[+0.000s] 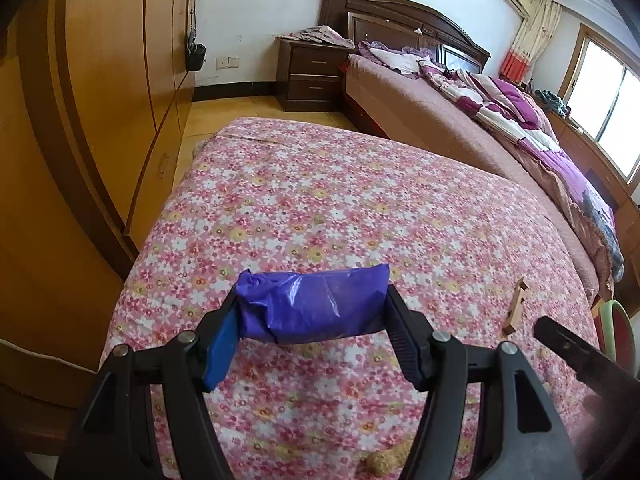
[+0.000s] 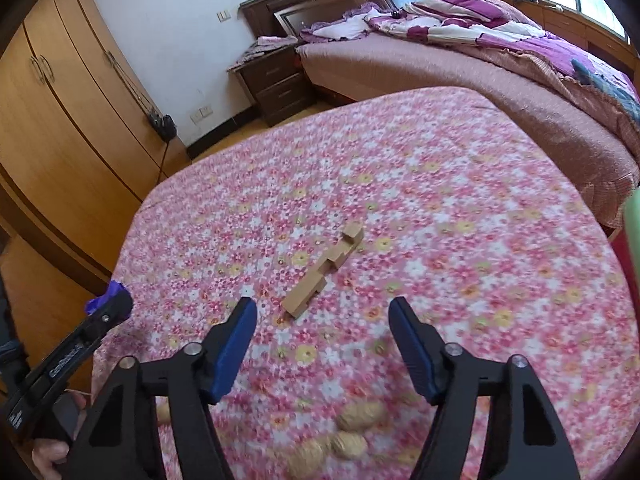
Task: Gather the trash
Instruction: 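Grasp the thin wooden stick with the right tool while the left tool holds the purple bag, then carry the purple bag and wooden stick with both tools over the red bin, then open both tools to drop the stick and purple bag into the bin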
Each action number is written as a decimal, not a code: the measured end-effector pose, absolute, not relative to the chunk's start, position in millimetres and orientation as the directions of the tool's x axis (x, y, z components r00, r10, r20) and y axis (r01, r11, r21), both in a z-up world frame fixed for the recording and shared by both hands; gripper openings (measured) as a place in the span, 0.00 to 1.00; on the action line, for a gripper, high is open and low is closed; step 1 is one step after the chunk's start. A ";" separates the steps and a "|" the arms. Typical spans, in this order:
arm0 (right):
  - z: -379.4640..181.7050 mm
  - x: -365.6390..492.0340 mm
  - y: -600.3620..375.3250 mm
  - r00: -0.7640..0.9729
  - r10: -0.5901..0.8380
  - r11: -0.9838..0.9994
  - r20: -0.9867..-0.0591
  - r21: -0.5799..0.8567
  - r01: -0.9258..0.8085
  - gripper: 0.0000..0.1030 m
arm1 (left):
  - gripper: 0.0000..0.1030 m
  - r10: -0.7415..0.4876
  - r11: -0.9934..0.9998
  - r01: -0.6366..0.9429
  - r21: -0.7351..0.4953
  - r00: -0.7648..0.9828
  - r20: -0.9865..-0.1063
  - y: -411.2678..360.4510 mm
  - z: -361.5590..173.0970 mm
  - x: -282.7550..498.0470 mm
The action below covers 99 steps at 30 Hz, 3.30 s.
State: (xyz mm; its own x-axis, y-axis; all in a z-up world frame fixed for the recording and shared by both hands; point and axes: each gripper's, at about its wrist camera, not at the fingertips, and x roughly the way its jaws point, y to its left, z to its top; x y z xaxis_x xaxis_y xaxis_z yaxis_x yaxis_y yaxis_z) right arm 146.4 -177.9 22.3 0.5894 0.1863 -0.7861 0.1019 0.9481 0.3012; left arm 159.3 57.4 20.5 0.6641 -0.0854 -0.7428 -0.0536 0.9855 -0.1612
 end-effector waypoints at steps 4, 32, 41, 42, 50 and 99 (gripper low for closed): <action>11.0 156.6 -172.5 0.575 0.175 0.951 -0.799 0.288 0.111 0.60 | 0.65 -0.088 0.984 -0.057 -0.169 0.668 -0.739 57.3 17.2 162.5; 22.5 139.9 -210.3 0.640 0.149 0.950 -0.754 0.289 0.120 0.12 | 0.65 -0.185 0.974 0.028 -0.225 0.672 -0.717 36.1 16.5 157.6; 44.0 96.8 -234.5 0.684 0.143 0.946 -0.715 0.301 0.117 0.12 | 0.65 -0.239 0.968 0.111 -0.224 0.678 -0.695 8.1 37.4 143.0; 44.6 92.3 -240.7 0.686 0.139 0.944 -0.714 0.305 0.125 0.12 | 0.65 -0.251 0.966 0.121 -0.230 0.672 -0.697 2.8 38.8 141.6; 55.6 54.6 -298.0 0.732 0.096 0.912 -0.674 0.354 0.206 0.12 | 0.65 -0.340 0.940 0.210 -0.268 0.620 -0.707 -41.4 48.3 129.4; 38.2 -86.7 -492.5 0.745 -0.224 0.741 -0.628 0.386 0.549 0.19 | 0.65 -0.607 0.651 0.738 -0.178 0.365 -0.706 -340.7 66.1 68.2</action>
